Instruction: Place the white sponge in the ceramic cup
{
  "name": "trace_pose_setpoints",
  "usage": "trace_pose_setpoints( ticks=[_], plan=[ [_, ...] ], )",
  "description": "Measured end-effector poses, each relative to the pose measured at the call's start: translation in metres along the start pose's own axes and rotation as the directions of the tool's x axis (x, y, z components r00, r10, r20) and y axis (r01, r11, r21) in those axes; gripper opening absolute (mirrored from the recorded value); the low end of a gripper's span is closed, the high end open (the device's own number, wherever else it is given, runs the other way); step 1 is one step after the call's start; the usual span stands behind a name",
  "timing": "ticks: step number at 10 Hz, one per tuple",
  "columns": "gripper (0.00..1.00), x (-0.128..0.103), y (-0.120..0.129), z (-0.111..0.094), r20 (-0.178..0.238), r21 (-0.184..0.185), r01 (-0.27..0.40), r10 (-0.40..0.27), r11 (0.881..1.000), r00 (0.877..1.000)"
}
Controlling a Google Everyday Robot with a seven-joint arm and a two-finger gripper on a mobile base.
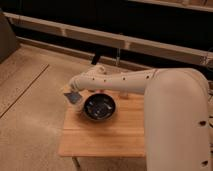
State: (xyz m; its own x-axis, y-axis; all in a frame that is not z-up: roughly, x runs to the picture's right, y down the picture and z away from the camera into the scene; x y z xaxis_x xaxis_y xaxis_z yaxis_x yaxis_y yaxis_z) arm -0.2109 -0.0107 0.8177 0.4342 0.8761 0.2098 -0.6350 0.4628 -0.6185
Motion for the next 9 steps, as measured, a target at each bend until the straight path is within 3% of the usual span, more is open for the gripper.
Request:
trace_pose_setpoints(
  ticks=[2,3,6,7,9],
  plan=[
    [0.19,0.0003,-0.0022,0.0002,0.002,-0.002,-0.011,0.011,1.000,1.000],
    [0.24,0.0003,-0.0030,0.0002,0.002,-0.002,-0.014,0.014,1.000,1.000],
    [0.55,0.0002,-0.0048,-0.0005,0.002,-0.002,-0.019,0.019,1.000,1.000],
    [0.62,0.0002,-0.0054,-0.0006,0.002,-0.002,-0.021,0.021,1.000,1.000],
    [0.64,-0.0001,-0.0050,-0.0003,0.003,-0.005,-0.023,0.023,1.000,1.000]
  ],
)
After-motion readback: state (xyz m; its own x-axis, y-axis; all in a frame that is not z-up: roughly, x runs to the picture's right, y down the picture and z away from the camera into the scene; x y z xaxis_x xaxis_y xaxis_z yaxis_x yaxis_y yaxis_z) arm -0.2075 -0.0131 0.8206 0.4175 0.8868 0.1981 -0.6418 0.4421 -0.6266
